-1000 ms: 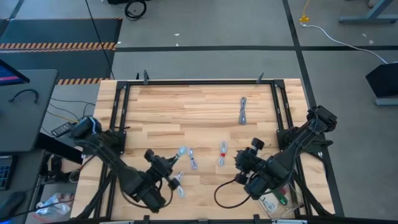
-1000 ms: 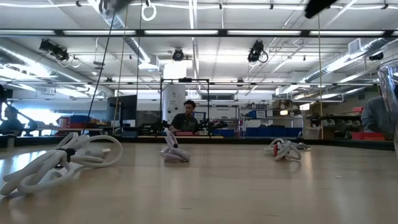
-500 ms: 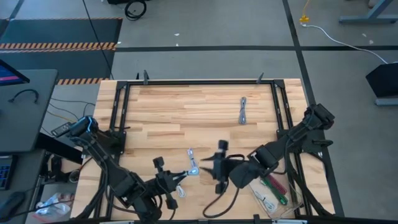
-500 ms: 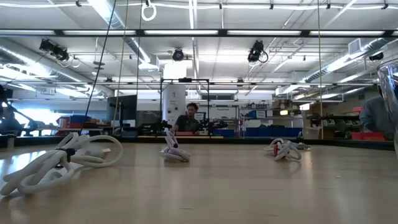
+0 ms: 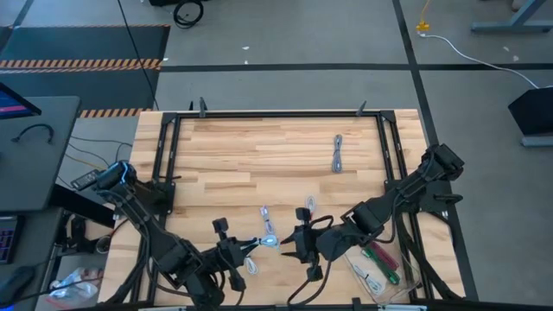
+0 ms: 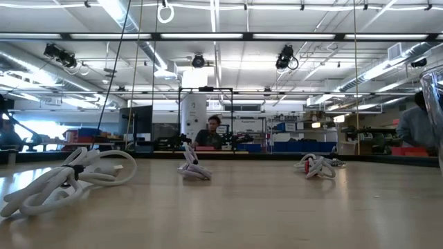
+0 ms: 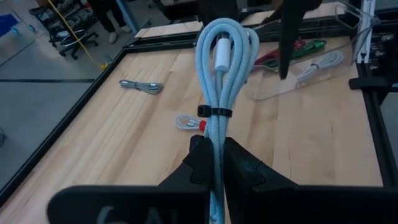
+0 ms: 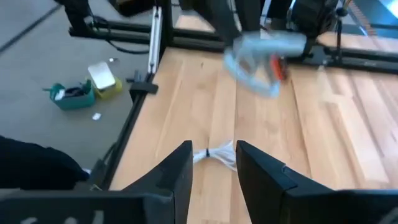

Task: Pick and place USB-C Cables
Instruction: Put the blue charger cable into the transparent bin

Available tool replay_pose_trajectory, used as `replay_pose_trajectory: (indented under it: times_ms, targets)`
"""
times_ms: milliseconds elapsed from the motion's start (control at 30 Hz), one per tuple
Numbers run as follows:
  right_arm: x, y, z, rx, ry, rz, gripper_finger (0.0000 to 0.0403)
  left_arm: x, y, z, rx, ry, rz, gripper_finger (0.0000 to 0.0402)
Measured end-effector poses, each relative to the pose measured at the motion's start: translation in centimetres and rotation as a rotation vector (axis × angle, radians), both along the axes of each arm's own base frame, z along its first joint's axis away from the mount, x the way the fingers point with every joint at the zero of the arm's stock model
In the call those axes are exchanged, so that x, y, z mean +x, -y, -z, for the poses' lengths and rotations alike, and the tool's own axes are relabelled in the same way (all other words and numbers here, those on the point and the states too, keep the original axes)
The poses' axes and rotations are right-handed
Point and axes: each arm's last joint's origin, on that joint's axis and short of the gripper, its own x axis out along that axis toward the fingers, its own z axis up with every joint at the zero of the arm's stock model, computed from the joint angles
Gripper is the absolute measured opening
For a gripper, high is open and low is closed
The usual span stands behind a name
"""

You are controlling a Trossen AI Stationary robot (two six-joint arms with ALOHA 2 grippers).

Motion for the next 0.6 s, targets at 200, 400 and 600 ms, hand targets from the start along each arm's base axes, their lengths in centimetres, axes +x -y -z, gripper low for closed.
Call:
replay_pose_trajectory:
  times_ms: [200, 400, 600]
  targets:
    - [1.2, 0.8, 1.0, -0.015, 0.165, -0.004, 0.0132, 0.3, -0.3, 0.0, -0.002, 0.001, -0.011, 0.0020]
    - [2.0, 2.6, 2.0, -0.031, 0.221, 0.026, 0.0163, 0.3, -0.3, 0.0, -0.013, 0.000, -0.010, 0.0020]
    - [2.5, 2.8, 1.0, -0.090, 0.346, -0.047, 0.0197, 0.6, -0.5, 0.0, -0.019, 0.003, -0.019, 0.0021]
